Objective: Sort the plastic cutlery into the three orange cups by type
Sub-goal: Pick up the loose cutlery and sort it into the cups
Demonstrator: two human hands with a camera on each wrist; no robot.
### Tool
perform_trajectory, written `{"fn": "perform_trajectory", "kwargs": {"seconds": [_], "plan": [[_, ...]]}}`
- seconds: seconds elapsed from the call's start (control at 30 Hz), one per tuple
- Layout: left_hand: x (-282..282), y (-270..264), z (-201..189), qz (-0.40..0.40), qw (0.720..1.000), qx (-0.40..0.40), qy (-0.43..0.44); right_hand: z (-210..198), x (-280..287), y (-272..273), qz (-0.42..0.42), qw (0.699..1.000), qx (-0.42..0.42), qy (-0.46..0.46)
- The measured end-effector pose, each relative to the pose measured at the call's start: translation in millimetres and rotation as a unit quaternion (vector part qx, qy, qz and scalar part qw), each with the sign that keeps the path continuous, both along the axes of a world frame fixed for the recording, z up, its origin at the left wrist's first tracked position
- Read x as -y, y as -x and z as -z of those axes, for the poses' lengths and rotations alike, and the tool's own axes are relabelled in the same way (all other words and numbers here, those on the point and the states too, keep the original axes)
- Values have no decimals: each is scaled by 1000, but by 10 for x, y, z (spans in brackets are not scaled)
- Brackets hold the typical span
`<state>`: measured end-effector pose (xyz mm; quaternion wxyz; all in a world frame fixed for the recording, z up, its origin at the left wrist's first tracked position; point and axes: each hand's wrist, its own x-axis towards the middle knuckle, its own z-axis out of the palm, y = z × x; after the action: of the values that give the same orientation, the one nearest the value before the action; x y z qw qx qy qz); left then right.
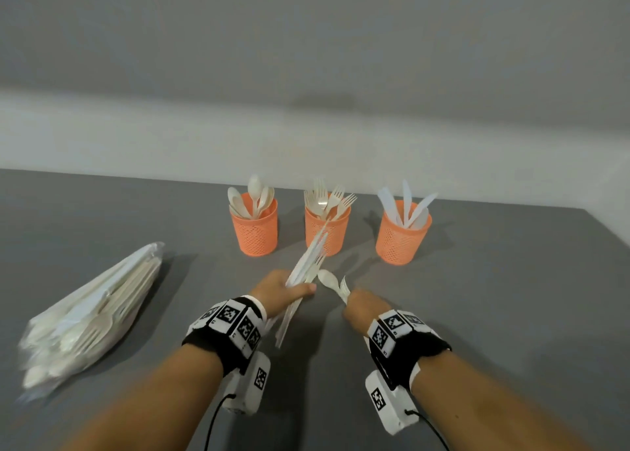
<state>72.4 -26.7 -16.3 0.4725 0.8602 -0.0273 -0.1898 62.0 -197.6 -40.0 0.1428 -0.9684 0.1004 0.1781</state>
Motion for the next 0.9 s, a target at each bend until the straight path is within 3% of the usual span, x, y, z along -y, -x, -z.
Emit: {"fn": "perform_trajectory", "kwargs": {"seconds": [0.07,0.17,0.23,0.37,0.47,0.57,0.63,0.77,0.9], "plan": [[49,34,-42,-40,994,-25,101,88,-25,24,-22,999,20,36],[160,76,-66,-94,950,-77,288,111,-14,19,-42,998,27,34],[212,84,-81,-111,928,-78,346,87,1,17,-41,999,15,13],[243,75,-66,-127,898,-92,412,-17,60,21,-49,998,11,-31],[285,84,-50,-143,884,-103,433,-227,91,-8,-29,982,91,-162],[354,86,-77,-129,865,-97,476,-465,23,58,28,906,96,-411],[417,94,-121,-115,856,-88,496,-574,-60,127,13,869,50,-493],[514,103,-157,-135,861,-70,485,-637,-145,119,-33,887,4,-460],[561,118,-119,-150,853,-47,497,-701,-157,111,24,870,-36,-491]]}}
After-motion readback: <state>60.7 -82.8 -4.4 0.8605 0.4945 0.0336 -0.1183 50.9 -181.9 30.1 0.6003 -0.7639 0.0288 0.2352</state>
